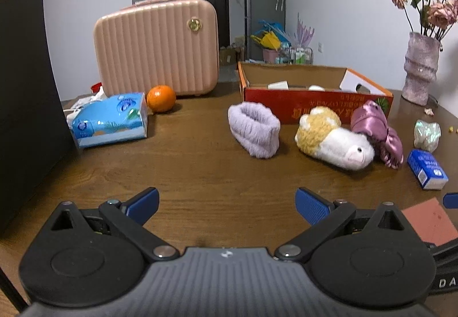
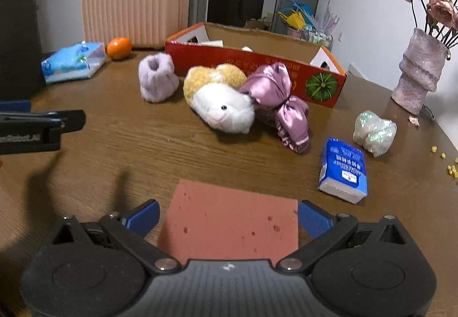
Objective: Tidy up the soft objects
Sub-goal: 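Close the right gripper on the salmon-pink sponge and lift it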
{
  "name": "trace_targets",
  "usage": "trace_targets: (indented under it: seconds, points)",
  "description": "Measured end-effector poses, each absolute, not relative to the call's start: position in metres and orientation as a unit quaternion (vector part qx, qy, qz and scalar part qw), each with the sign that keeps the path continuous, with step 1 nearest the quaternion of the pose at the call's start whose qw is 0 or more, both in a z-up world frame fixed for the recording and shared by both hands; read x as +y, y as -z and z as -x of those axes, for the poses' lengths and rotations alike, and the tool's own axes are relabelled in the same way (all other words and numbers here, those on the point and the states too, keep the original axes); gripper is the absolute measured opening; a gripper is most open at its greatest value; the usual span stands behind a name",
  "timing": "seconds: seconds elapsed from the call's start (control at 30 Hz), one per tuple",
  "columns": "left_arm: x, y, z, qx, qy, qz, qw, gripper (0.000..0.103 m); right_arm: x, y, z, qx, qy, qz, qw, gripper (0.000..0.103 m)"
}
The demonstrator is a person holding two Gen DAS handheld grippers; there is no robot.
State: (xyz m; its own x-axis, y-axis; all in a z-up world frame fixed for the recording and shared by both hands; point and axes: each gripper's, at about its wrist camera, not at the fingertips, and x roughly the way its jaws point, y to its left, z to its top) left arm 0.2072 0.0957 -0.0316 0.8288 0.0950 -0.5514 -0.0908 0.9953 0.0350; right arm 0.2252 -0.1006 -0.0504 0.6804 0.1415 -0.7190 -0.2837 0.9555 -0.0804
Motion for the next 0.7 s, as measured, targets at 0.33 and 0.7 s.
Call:
trace_targets:
  seconds: [0.33, 0.7]
  points:
    - [0.101, 0.035, -0.205, 0.301, -0.040, 0.000, 0.953, 0.103, -0.108, 0.070, -0.236, 0.416, -0.113, 0.078, 0.899, 0.101]
    - [0.101, 0.037, -0.208, 0.305, -0.044, 0.004, 0.951, 0.103, -0.121, 0.064, -0.235, 0.397, -0.122, 0.062, 0.908, 0.098]
